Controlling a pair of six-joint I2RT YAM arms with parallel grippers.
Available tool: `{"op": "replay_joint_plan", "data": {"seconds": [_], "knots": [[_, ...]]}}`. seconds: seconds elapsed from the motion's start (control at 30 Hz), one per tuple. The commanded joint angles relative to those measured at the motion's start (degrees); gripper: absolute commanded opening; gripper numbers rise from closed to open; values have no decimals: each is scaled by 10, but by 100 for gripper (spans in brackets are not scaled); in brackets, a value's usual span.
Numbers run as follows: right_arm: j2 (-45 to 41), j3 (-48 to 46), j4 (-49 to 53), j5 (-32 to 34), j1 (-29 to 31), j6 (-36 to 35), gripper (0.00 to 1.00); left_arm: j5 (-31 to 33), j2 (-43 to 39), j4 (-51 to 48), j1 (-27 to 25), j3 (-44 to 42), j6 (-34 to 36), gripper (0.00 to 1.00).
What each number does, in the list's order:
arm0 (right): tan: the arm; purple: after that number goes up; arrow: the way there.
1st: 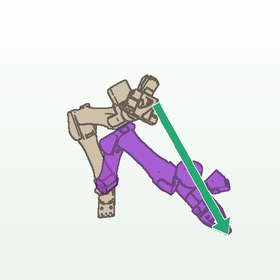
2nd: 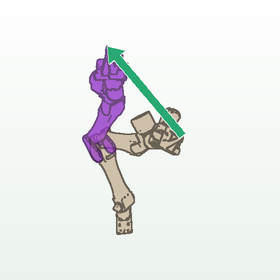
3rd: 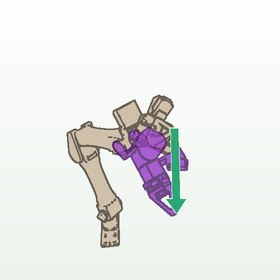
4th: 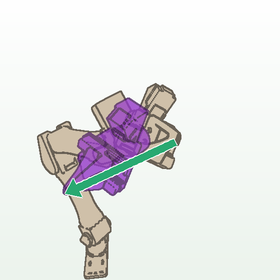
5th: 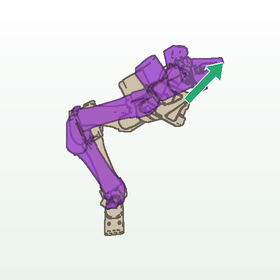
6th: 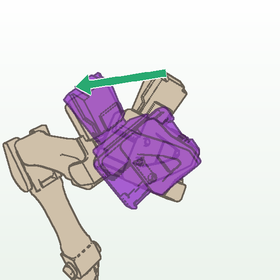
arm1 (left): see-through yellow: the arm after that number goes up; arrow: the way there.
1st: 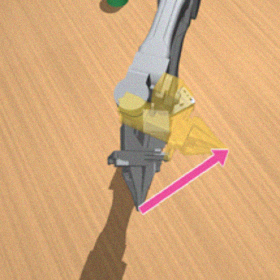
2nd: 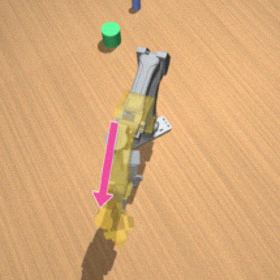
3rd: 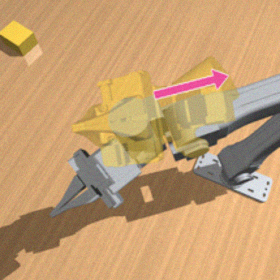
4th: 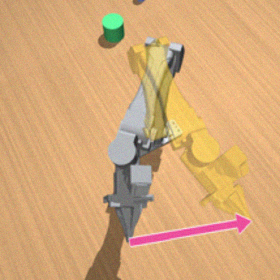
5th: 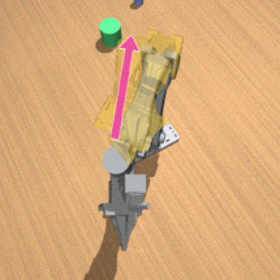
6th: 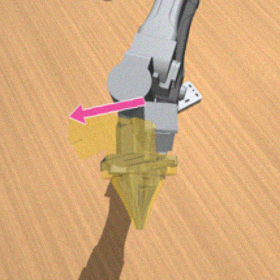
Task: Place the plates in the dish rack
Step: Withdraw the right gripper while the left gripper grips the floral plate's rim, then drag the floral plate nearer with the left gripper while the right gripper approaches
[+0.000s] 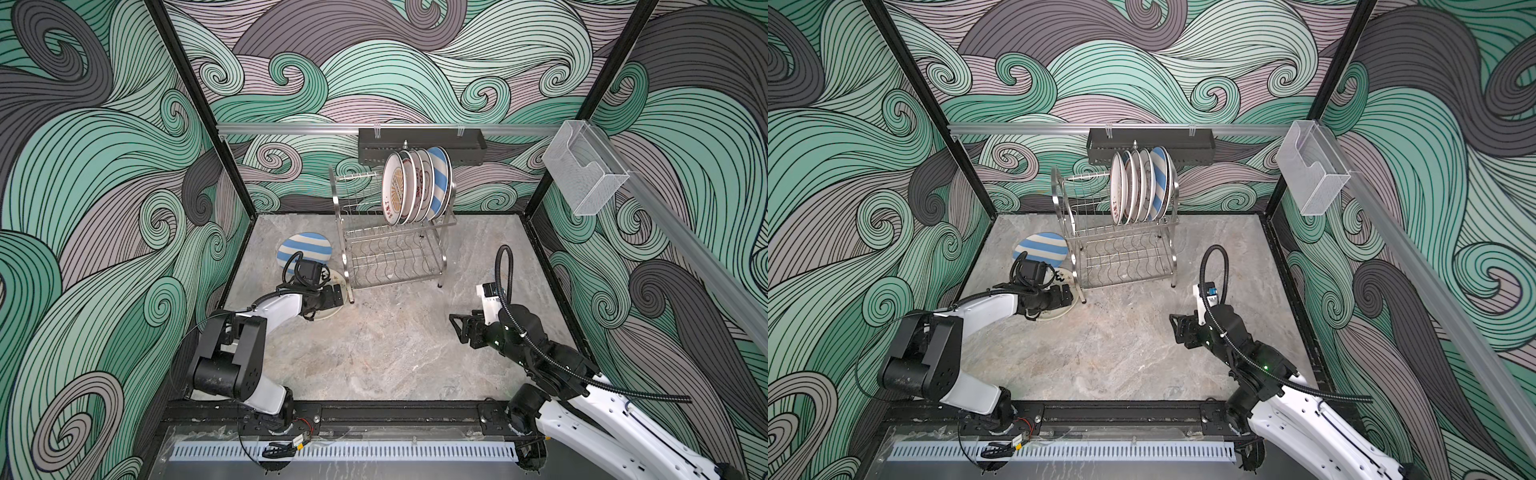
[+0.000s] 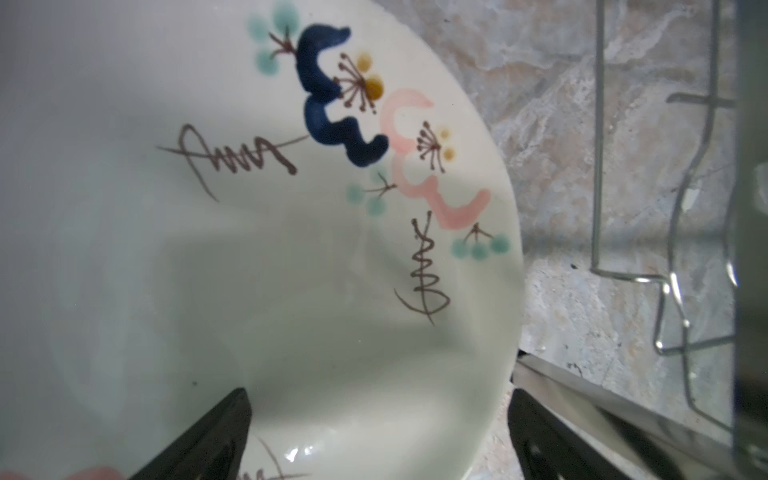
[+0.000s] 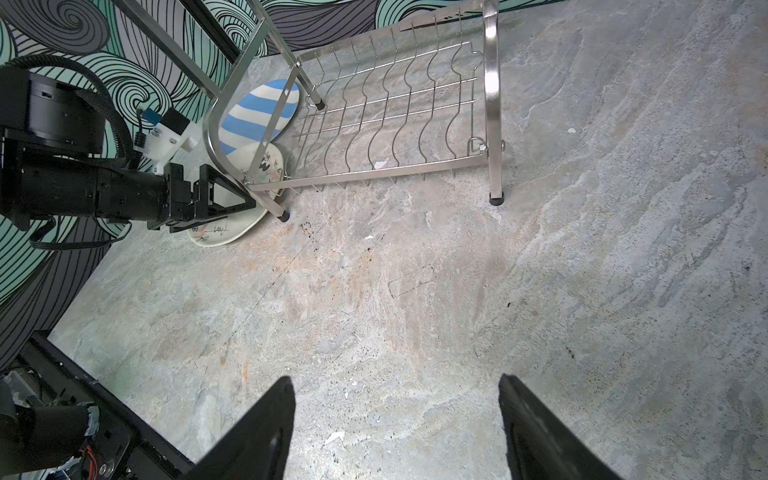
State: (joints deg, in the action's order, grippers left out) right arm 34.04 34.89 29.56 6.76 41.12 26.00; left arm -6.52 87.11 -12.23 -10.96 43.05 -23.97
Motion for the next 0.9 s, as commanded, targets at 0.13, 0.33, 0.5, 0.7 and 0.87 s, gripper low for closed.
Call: {"op": "replay_joint_plan", "data": {"seconds": [0.13,0.33,0.5,0.7,0.87], "knots": [[1,-14,-7,-8,-5,14,77,-57,0,-13,3,-35,-14,99],[5,-18,-8,-9,-6,13,77,-109,-38,-9,2,-77,-28,99],[11,-17,-8,-16,-7,17,77,-130,-87,-46,-4,-80,-51,99],[15,-19,-12,-21,-8,19,77,-140,-117,-38,-11,-127,-74,99],[22,-20,-15,-29,-9,21,77,-141,-112,-29,-22,-131,-79,99]]}}
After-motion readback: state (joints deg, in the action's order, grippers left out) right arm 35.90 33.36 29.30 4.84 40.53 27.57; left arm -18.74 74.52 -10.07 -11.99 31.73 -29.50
